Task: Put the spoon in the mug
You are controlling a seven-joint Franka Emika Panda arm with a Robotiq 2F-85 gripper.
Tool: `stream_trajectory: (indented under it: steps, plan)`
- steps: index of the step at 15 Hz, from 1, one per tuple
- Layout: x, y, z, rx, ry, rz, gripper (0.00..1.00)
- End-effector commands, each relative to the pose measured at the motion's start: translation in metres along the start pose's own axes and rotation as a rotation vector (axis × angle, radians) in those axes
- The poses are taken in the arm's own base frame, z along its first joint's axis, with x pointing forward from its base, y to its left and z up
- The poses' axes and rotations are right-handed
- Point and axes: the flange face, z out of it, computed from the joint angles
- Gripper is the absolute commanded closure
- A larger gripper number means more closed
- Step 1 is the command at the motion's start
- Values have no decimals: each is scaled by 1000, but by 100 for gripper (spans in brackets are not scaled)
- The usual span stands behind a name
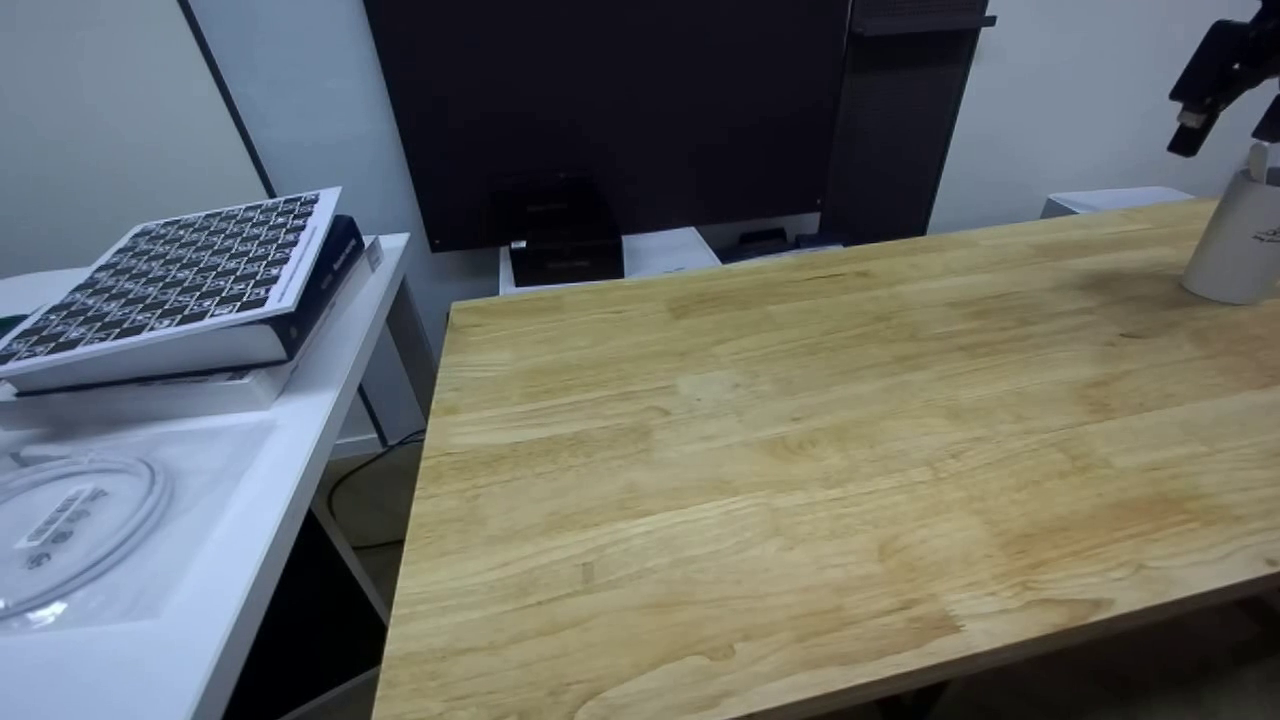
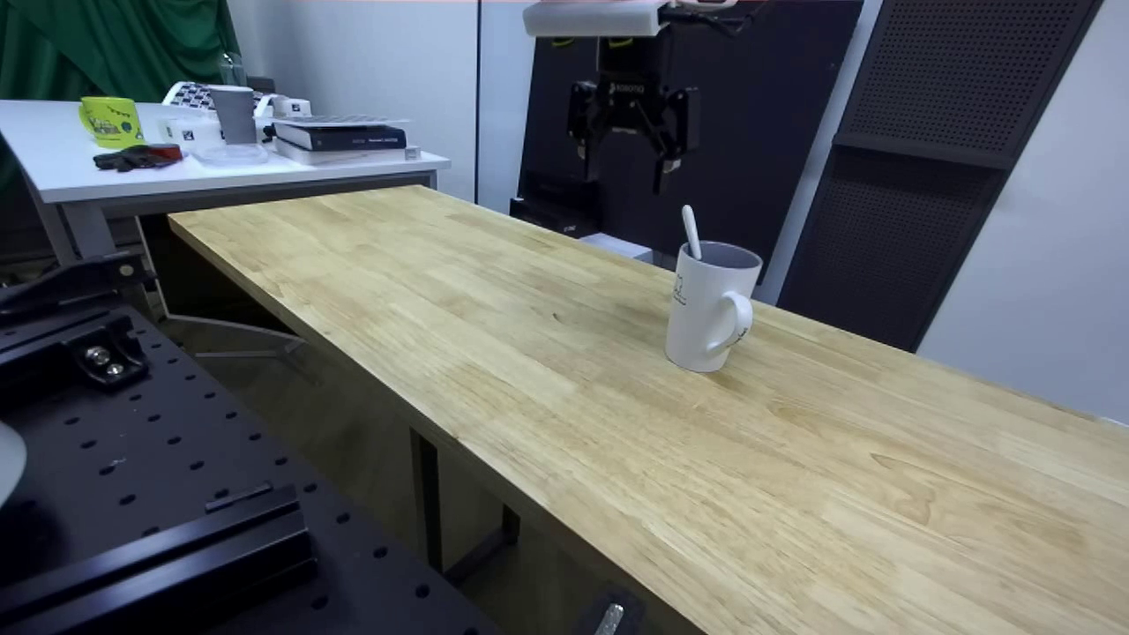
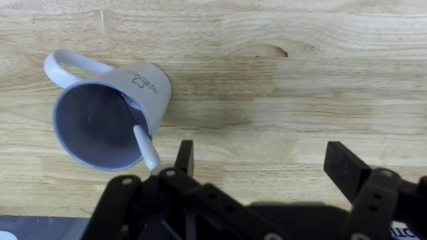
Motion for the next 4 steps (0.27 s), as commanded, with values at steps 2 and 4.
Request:
stream_trajectory:
  steps: [2,4]
  plan:
    - [1,0,-1,5,-11,-9,0]
    - [1,0,-1,6,-12,-14,0]
